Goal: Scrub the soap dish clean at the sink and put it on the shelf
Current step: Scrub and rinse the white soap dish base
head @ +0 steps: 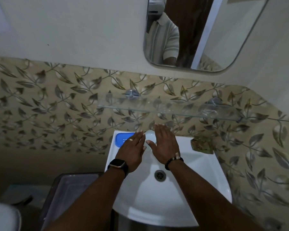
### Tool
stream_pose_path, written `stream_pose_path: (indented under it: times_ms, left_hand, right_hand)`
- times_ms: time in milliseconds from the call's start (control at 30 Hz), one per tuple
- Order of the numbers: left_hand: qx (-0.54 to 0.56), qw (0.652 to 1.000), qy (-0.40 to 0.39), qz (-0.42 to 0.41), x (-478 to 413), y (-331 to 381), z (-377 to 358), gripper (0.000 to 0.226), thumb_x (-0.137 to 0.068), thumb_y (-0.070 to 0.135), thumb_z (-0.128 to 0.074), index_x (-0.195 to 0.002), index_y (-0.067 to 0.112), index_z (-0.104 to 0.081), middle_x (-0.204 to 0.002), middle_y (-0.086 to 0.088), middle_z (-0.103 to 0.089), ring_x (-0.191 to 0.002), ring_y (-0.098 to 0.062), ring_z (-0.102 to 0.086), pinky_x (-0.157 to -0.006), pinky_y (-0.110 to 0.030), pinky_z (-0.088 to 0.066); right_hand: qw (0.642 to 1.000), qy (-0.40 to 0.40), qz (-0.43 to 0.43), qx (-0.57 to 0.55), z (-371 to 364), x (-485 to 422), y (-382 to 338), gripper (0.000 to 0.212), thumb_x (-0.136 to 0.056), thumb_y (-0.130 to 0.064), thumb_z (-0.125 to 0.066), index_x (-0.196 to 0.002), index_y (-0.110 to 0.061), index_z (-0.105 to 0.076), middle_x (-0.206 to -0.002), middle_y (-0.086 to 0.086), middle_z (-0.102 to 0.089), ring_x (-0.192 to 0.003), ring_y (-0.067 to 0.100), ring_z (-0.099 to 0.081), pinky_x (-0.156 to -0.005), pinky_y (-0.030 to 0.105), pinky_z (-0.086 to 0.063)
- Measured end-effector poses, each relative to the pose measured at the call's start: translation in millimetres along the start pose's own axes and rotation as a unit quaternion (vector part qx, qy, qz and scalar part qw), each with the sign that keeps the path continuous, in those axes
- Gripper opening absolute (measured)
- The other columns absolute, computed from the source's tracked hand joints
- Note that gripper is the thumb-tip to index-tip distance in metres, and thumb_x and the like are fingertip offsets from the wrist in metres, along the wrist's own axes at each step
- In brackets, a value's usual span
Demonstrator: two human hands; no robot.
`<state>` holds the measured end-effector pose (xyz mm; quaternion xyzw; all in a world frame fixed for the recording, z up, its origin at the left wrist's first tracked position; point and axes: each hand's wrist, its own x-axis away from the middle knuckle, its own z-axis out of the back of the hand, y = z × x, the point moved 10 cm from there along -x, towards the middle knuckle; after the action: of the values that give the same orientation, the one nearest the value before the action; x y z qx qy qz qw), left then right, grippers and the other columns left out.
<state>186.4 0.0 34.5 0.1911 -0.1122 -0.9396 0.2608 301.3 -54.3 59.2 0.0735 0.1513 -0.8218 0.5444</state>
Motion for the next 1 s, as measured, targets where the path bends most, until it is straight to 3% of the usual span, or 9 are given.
stream_pose_path:
  times_ms: [167, 300, 433, 500, 800, 933, 1000]
  left_hand:
    - [-0.021, 0.999, -0.035, 0.0, -8, -15, -28, 0.058, -0.107, 0.037, -0.034, -0.156, 0.009, -0.024, -0.166, -0.007, -0.015, -0.154, -0.023, -0.013, -0.123, -0.035, -0.012]
    - [-0.051, 0.995, -0.079, 0.019, -13, -31, -53, 0.062, -0.105, 0.038, -0.035, -0.158, 0.009, -0.02, -0.167, -0.008, -0.008, -0.155, -0.027, -0.003, -0.124, -0.047, -0.015]
    - [-0.091, 0.99, -0.107, -0.009, -12, -30, -71, 0.062, -0.104, 0.037, -0.035, -0.158, 0.009, -0.02, -0.168, -0.008, -0.012, -0.155, -0.026, -0.001, -0.123, -0.04, 0.003]
    - [-0.106, 0.987, -0.118, -0.021, -9, -27, -79, 0.061, -0.103, 0.035, -0.036, -0.157, 0.009, -0.022, -0.167, -0.008, -0.016, -0.155, -0.027, -0.002, -0.122, -0.039, 0.004]
    - [-0.111, 0.986, -0.121, -0.016, -5, -25, -81, 0.057, -0.104, 0.034, -0.035, -0.156, 0.011, -0.027, -0.166, -0.006, -0.022, -0.155, -0.026, -0.006, -0.124, -0.04, -0.003]
    - [-0.051, 0.996, -0.071, 0.013, 4, -25, -62, 0.055, -0.104, 0.035, -0.042, -0.153, 0.012, -0.035, -0.165, -0.007, -0.024, -0.154, -0.027, -0.015, -0.123, -0.048, -0.023]
    - [-0.022, 0.998, -0.036, 0.049, 13, -28, -50, 0.056, -0.103, 0.039, -0.043, -0.153, 0.014, -0.035, -0.164, -0.008, -0.025, -0.152, -0.029, -0.02, -0.12, -0.048, -0.029]
  right_hand:
    - [0.997, -0.032, 0.06, 0.029, -28, -7, -16, 0.077, -0.095, -0.041, -0.059, -0.154, -0.004, -0.028, -0.16, 0.017, -0.034, -0.15, 0.031, -0.029, -0.123, 0.045, -0.021]
    - [0.983, -0.107, 0.11, 0.106, -67, -7, -27, 0.063, -0.096, -0.026, -0.055, -0.15, 0.0, -0.034, -0.151, 0.021, -0.044, -0.142, 0.037, -0.038, -0.121, 0.047, -0.025]
    - [0.972, -0.167, 0.087, 0.138, -89, -11, -22, 0.03, -0.091, -0.013, -0.05, -0.118, -0.008, -0.06, -0.114, 0.013, -0.066, -0.113, 0.033, -0.055, -0.098, 0.044, -0.043]
    - [0.968, -0.184, 0.094, 0.141, -96, -9, -22, 0.026, -0.092, -0.01, -0.046, -0.109, -0.01, -0.065, -0.108, 0.011, -0.067, -0.113, 0.033, -0.055, -0.093, 0.044, -0.044]
    - [0.982, -0.134, 0.104, 0.088, -84, -3, -25, 0.028, -0.092, -0.004, -0.042, -0.103, -0.009, -0.068, -0.102, 0.011, -0.068, -0.113, 0.032, -0.056, -0.084, 0.041, -0.05]
    - [0.989, -0.106, 0.085, 0.06, -66, 10, -32, 0.023, -0.087, 0.0, -0.049, -0.097, -0.008, -0.068, -0.097, 0.012, -0.067, -0.106, 0.032, -0.058, -0.081, 0.041, -0.052]
    - [0.992, -0.082, 0.078, 0.06, -51, 19, -36, 0.014, -0.077, 0.002, -0.063, -0.081, -0.011, -0.069, -0.082, 0.008, -0.067, -0.091, 0.028, -0.064, -0.066, 0.035, -0.054]
